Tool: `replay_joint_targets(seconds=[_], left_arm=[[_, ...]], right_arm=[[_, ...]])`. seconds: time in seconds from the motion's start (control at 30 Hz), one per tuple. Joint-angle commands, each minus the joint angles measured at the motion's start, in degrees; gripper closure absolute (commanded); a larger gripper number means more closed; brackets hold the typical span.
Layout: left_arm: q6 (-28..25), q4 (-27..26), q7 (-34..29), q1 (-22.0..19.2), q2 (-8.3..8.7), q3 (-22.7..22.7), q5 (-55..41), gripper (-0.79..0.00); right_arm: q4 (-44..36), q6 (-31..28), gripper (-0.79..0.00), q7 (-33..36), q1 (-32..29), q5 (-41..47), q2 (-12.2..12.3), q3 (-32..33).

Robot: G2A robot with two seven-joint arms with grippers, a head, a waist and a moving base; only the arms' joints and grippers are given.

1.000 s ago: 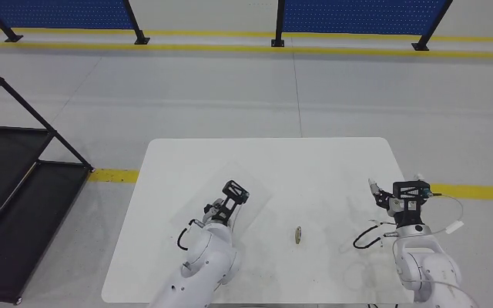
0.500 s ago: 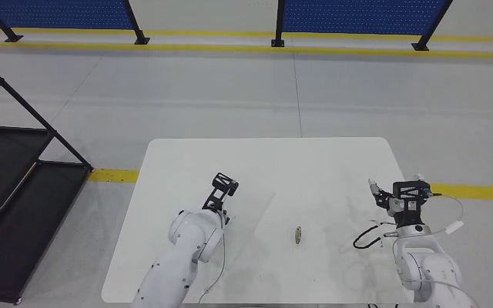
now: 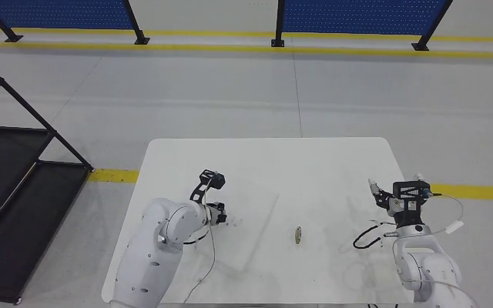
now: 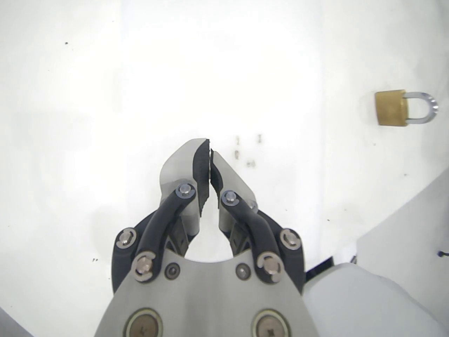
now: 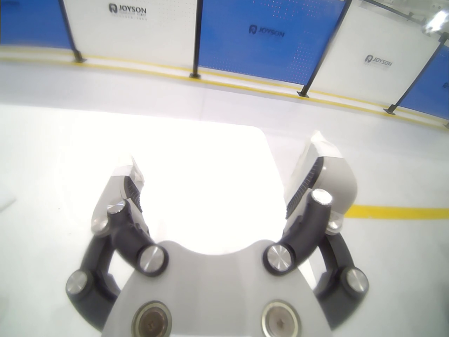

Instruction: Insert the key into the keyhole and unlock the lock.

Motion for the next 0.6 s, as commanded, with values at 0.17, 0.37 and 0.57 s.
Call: replay_joint_targets(seconds=[0.17, 0.37, 0.57], left_arm=[[0.45, 2.31, -0.83, -0.65, 0.59, -3.12, -7.69, 0.000], [-0.61, 3.74, -2.24, -1.28, 1.20, -4.86, -13.95, 0.000], [-0.10, 3.07, -0.82, -1.32, 1.89, -4.59, -11.10, 0.000]], right_arm=[[0.00, 0.00, -0.785, 0.00, 0.00, 0.00, 0.00, 0.00], [0.00, 0.00, -0.785, 0.00, 0.00, 0.00, 0.00, 0.00], [0.00, 0.00, -0.785, 0.00, 0.00, 0.00, 0.00, 0.00]])
